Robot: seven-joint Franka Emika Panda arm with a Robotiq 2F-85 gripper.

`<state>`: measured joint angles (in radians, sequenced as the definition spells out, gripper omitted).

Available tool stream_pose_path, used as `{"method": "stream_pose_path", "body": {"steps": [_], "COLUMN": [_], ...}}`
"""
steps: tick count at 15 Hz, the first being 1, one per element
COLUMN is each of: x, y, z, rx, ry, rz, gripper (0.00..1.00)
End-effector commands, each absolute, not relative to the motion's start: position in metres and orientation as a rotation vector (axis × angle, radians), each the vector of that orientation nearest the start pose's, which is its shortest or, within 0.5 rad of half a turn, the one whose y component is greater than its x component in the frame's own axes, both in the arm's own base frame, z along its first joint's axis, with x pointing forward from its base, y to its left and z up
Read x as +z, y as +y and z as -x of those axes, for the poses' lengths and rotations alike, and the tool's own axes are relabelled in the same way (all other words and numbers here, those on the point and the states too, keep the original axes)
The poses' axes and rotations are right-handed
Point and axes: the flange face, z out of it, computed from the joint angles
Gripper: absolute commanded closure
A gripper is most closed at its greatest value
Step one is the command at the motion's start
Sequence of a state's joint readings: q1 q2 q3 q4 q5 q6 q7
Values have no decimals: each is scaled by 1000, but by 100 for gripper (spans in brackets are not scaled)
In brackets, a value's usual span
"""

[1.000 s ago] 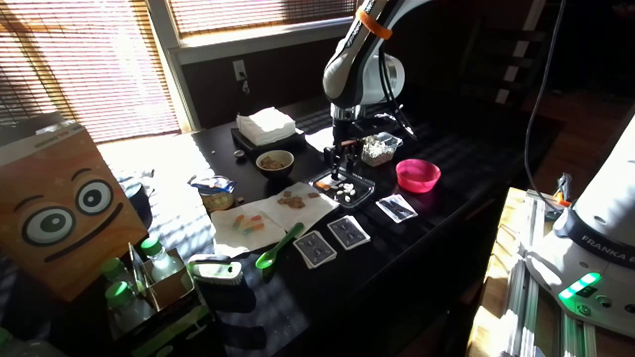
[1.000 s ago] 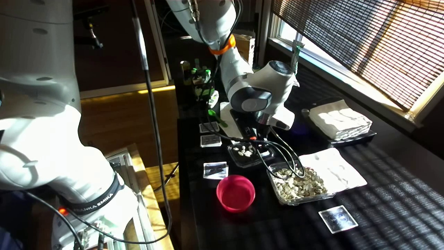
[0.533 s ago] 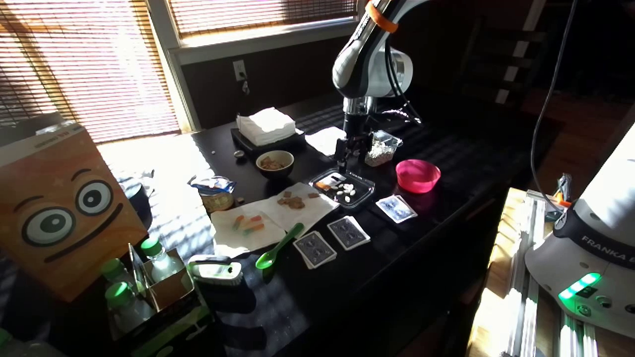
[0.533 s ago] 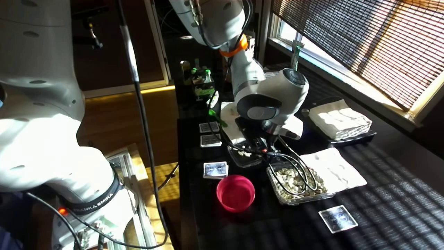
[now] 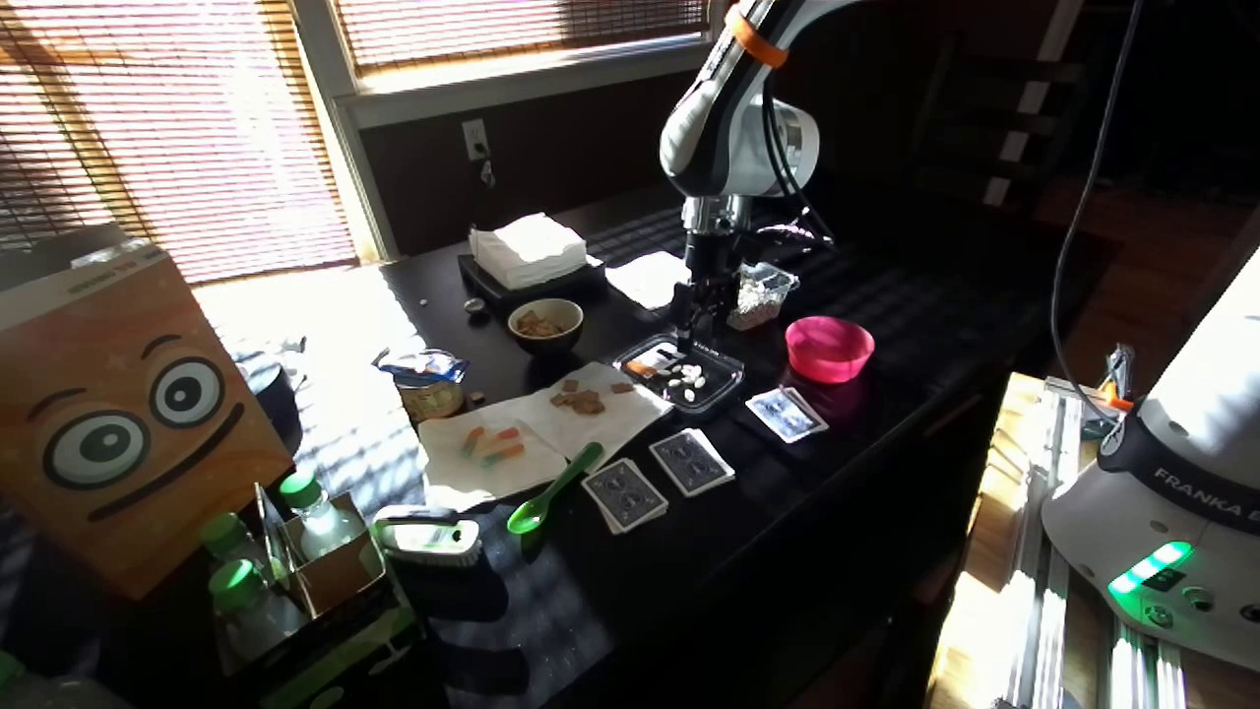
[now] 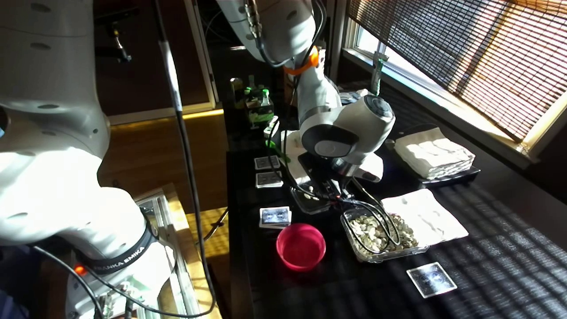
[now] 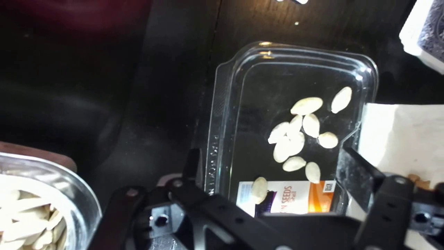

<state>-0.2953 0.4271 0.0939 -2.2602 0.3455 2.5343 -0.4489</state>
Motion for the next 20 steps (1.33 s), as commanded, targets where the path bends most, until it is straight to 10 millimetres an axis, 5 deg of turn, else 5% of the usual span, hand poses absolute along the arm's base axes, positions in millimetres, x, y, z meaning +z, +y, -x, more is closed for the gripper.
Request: {"method": "stream_pose_path", "body": {"steps": [1,20], "x": [155,137], "y": [-106,-108], "z": [-514,-533], "rx": [101,53], "ry": [114,290], "rz": [2848,2829], "gripper": [0,1]}}
